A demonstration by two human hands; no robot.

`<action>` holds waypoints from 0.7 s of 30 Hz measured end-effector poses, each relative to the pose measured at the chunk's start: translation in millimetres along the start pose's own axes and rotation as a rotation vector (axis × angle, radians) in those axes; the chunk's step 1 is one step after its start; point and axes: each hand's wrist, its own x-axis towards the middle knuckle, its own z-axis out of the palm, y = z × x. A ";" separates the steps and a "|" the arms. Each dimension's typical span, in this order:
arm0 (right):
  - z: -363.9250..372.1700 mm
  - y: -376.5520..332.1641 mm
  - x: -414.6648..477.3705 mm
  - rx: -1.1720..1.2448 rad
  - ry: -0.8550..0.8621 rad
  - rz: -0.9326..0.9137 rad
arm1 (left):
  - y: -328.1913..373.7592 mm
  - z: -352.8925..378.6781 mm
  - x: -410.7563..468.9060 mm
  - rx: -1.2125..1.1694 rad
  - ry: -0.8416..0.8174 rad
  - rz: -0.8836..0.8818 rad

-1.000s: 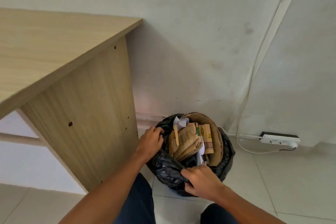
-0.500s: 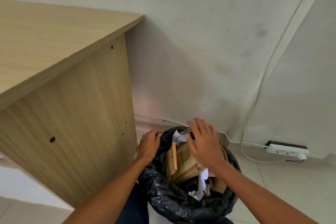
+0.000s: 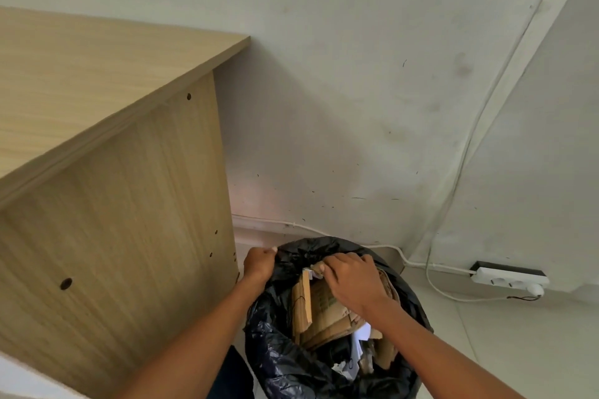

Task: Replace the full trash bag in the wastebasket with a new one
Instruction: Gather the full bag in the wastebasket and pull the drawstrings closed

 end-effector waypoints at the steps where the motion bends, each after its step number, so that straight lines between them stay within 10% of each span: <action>1: -1.7 -1.9 1.5 -0.007 -0.009 -0.008 | 7.2 1.1 -3.3 0.047 0.062 0.089; 11: -16.3 8.2 69.1 0.097 -0.218 0.069 | 38.6 -11.7 -43.7 0.289 -0.549 0.523; 18: -11.1 4.9 66.6 0.245 -0.351 0.071 | 30.9 -8.0 -10.5 0.430 -0.124 0.392; 21: -8.4 8.7 59.5 0.300 -0.279 0.071 | 24.7 3.6 1.0 0.543 -0.190 0.215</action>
